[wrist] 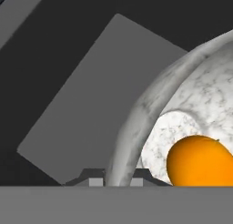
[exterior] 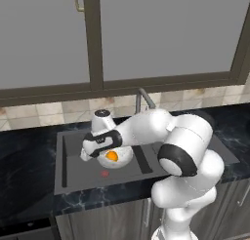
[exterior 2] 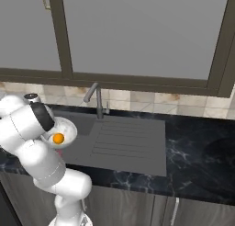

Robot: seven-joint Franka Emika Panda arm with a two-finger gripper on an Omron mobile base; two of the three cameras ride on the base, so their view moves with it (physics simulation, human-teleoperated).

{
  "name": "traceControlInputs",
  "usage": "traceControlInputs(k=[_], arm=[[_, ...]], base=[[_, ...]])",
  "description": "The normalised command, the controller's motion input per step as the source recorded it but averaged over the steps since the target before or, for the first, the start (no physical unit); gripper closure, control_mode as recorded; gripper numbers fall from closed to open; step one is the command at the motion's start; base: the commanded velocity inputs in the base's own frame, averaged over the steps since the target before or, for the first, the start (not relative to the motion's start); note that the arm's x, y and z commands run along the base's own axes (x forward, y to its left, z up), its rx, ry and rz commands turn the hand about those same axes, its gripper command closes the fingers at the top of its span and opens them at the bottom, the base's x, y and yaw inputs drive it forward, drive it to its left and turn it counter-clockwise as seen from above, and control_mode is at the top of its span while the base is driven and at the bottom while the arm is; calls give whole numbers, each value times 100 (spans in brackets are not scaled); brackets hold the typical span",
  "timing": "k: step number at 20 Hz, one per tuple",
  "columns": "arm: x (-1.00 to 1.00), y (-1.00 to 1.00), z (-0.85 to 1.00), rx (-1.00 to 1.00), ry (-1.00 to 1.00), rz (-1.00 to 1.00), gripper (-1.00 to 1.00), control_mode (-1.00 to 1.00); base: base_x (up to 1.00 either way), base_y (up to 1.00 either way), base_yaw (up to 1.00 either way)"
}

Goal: Pick the orange from the cabinet and place it in the bowl. Then pick the bowl and place it in the sink. Then turn on the sink facuet.

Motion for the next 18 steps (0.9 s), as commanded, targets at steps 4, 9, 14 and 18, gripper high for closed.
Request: traceControlInputs(k=[4,9,14,18], arm=[[29,29,-56,0,3,-13,100,-100],[57,2,-38,0,2,-10,100,-100],[67,0,-35,0,4,-7,100,-100],[68,1,-43,-3,5,-6,100,-100]], base=[[0,0,0],[0,0,0],[0,0,0],[0,0,0]])
